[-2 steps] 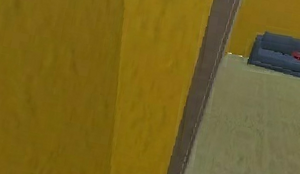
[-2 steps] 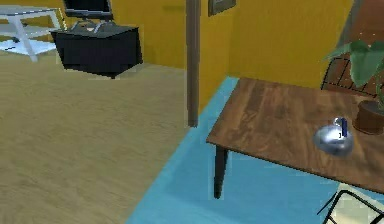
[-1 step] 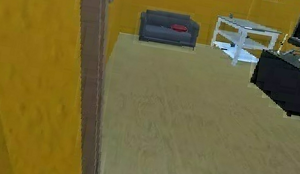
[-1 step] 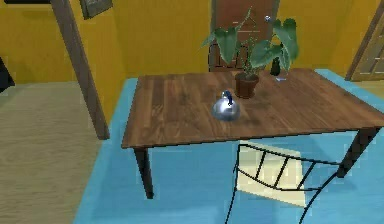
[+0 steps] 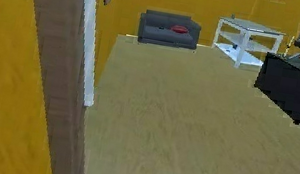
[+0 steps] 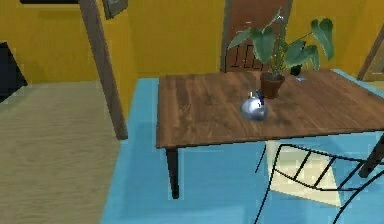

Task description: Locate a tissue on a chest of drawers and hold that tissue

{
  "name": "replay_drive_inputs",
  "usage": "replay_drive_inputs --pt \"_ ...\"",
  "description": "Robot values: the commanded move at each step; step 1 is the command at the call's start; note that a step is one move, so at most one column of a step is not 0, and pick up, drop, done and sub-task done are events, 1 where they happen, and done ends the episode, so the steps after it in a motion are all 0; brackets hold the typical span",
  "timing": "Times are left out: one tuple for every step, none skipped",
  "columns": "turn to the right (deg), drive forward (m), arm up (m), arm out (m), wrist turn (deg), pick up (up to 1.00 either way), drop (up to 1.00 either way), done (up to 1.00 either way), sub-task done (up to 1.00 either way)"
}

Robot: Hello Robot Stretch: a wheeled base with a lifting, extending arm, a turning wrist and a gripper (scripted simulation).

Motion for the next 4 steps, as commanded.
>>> replay_drive_inputs --pt "45.0 0.0 0.0 0.0 0.0 0.0 0.0 0.0 0.0" --pt "0.0 0.45 0.0 0.0 0.0 0.0 0.0 0.0 0.0" --pt "-39.0 0.0 0.0 0.0 0.0 0.0 0.0 0.0 0.0" --pt "0.0 0.45 0.0 0.0 0.0 0.0 0.0 0.0 0.0"
